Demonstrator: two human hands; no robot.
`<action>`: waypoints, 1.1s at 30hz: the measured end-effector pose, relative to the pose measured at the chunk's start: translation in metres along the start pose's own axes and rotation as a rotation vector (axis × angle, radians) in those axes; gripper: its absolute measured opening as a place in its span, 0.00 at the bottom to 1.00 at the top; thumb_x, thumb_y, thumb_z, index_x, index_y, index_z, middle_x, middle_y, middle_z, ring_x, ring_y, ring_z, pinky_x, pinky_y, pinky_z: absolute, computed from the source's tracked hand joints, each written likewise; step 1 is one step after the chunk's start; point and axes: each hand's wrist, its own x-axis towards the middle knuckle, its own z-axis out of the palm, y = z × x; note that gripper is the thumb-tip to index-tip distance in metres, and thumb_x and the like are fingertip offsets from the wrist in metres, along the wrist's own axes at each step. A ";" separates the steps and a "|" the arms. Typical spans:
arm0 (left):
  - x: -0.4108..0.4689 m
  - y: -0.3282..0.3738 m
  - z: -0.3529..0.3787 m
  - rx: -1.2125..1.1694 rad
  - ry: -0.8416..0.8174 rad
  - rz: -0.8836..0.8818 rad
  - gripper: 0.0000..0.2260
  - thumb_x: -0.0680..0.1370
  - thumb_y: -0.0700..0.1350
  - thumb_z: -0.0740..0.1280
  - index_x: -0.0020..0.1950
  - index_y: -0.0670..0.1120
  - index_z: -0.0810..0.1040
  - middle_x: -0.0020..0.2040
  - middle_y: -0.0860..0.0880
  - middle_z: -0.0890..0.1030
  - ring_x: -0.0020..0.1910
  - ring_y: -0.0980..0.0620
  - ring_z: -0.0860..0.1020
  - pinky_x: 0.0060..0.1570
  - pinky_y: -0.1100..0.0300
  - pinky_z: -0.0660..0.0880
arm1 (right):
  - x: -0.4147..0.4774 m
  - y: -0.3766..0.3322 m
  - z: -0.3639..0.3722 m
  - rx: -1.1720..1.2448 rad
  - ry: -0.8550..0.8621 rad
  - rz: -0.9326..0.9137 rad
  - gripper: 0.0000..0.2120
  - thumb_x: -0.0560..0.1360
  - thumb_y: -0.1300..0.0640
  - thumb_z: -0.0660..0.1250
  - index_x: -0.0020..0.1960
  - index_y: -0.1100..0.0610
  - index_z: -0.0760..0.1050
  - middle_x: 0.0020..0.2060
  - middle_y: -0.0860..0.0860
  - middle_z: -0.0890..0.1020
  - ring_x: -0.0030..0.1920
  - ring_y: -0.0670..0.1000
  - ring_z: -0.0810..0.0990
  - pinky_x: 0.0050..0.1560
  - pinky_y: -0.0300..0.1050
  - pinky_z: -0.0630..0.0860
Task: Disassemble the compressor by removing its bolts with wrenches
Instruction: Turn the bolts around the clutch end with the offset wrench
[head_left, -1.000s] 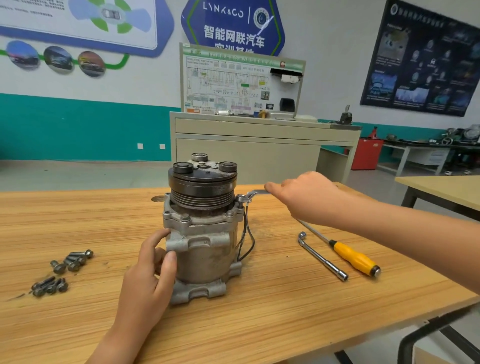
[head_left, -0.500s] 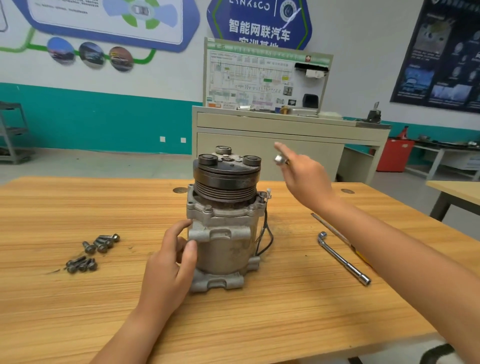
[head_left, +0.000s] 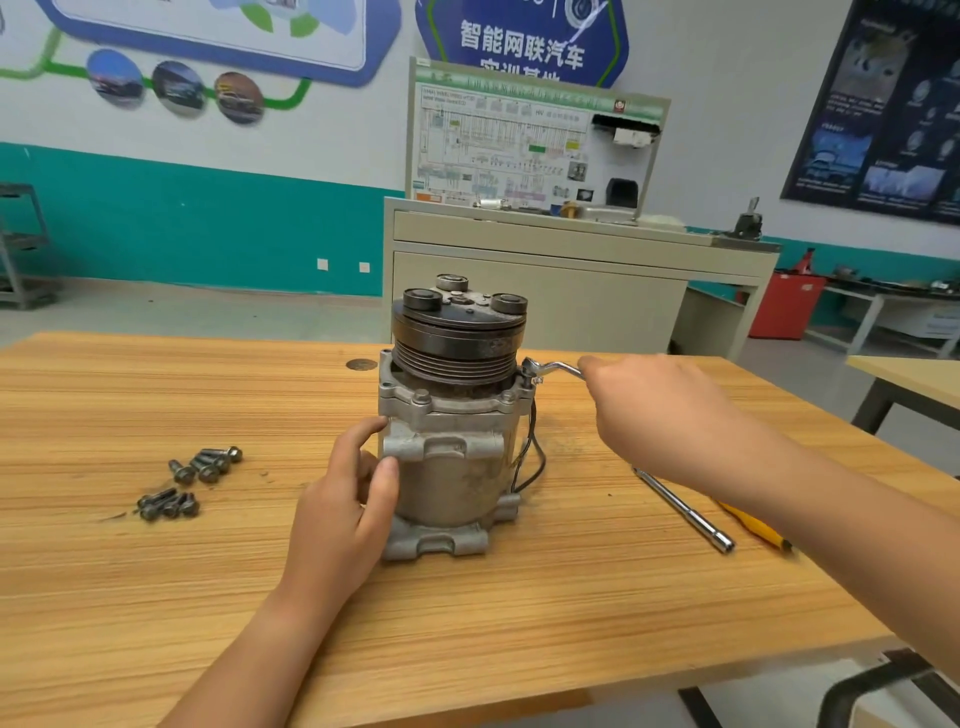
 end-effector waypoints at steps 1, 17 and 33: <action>0.000 0.000 0.000 0.002 -0.001 0.001 0.12 0.74 0.58 0.54 0.56 0.67 0.67 0.31 0.48 0.76 0.27 0.54 0.74 0.32 0.53 0.70 | -0.002 -0.004 -0.004 -0.046 -0.011 -0.007 0.15 0.76 0.66 0.55 0.62 0.57 0.67 0.30 0.49 0.62 0.30 0.49 0.63 0.24 0.40 0.58; 0.000 0.003 0.001 0.008 -0.025 0.004 0.12 0.73 0.58 0.53 0.56 0.69 0.66 0.38 0.54 0.78 0.28 0.53 0.75 0.31 0.55 0.70 | 0.007 -0.002 -0.017 -0.400 -0.086 -0.209 0.15 0.76 0.69 0.57 0.62 0.64 0.66 0.28 0.52 0.61 0.24 0.51 0.59 0.22 0.42 0.59; 0.000 0.000 0.000 0.027 -0.020 0.037 0.15 0.73 0.59 0.53 0.57 0.76 0.62 0.36 0.51 0.77 0.27 0.53 0.74 0.30 0.54 0.70 | 0.099 0.022 0.039 -0.073 0.212 -0.365 0.16 0.75 0.69 0.57 0.62 0.61 0.70 0.52 0.56 0.79 0.51 0.56 0.77 0.50 0.47 0.74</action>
